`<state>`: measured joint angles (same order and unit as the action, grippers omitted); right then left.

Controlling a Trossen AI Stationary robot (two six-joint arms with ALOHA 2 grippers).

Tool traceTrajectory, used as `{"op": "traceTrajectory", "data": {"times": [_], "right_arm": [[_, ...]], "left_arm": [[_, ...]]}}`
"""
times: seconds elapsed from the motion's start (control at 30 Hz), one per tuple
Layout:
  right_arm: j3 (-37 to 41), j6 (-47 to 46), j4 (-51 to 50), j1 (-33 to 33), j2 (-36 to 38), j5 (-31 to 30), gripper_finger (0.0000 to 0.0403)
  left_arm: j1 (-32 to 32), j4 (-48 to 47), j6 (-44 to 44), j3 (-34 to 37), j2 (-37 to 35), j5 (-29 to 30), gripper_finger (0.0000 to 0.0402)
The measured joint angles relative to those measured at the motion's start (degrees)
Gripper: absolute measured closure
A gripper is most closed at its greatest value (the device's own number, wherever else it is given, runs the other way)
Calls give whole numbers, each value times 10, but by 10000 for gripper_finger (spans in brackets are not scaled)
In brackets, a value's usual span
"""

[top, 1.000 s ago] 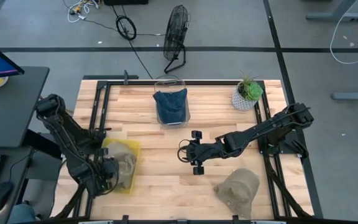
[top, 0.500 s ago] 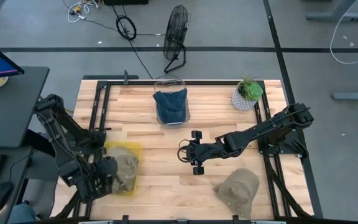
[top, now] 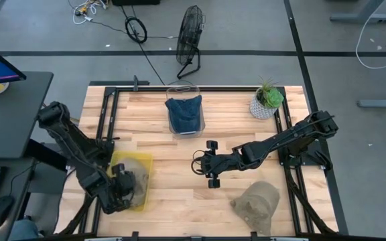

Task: Pick & Place hat
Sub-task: Put the top brown cap into the yellow bin, then put the brown cap into the yellow bin

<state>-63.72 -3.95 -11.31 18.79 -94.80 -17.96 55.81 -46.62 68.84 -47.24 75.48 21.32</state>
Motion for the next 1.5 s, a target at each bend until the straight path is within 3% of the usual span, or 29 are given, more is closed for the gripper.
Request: {"op": "traceTrajectory", "data": {"times": [0.2, 0.43, 0.73, 0.97, 1.3, 1.5], "right_arm": [[0, 0, 0, 0, 0, 0, 222], [0, 0, 0, 0, 0, 0, 222], [0, 0, -4, 1, 3, 0, 222], [0, -3, -45, 32, 49, 0, 222], [0, -157, -177, 134, 85, 135, 222], [0, -354, -311, 191, 85, 163, 222]], "left_arm": [[3, 27, 50, 60, 3, -42, 393], [2, 52, 79, 112, 2, -45, 389], [2, -27, 81, 13, 2, -46, 387], [2, -94, 88, -33, 2, -44, 324], [-4, -95, 70, -75, 2, 23, 245], [-27, -53, -16, -94, 2, 180, 241]]}}
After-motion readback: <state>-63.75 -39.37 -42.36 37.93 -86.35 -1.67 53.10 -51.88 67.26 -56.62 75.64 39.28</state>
